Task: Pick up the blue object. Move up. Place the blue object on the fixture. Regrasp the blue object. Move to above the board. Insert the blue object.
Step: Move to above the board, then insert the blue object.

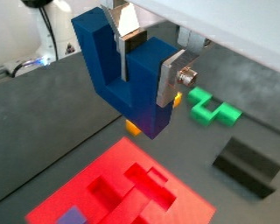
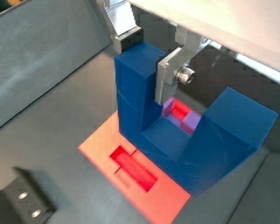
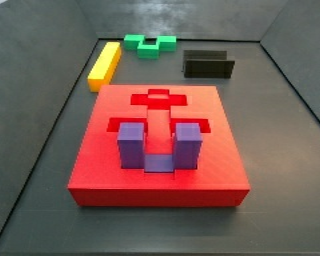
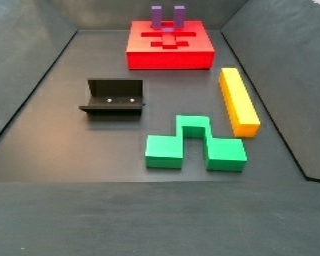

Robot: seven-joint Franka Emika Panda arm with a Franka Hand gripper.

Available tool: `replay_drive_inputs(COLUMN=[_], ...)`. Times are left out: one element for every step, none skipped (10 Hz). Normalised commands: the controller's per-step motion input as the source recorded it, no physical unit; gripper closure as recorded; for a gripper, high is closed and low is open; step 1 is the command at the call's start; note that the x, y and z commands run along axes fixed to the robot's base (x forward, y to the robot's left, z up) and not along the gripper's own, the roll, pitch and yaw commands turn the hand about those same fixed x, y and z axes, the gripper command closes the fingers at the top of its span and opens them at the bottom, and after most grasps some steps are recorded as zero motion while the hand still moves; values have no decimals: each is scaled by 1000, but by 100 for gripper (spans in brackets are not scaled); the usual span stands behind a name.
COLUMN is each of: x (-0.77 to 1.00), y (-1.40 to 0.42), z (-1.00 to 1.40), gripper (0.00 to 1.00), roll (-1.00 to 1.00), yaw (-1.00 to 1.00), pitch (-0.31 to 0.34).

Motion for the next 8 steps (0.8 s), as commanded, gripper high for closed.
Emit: replay_drive_inputs(x=[-46, -28, 160, 240, 291, 266, 186, 43], y=[18, 15, 0, 31, 40, 14, 91, 326], z=[2, 2, -209, -120, -63, -74, -149, -246], gripper=[100, 100, 100, 100, 100, 100, 100, 100], roll=[-336, -219, -149, -303, -329, -311, -240, -224], yaw=[16, 6, -89, -251, -286, -283, -151, -6], pitch=[-60, -37, -161, -303, -327, -334, -270, -244])
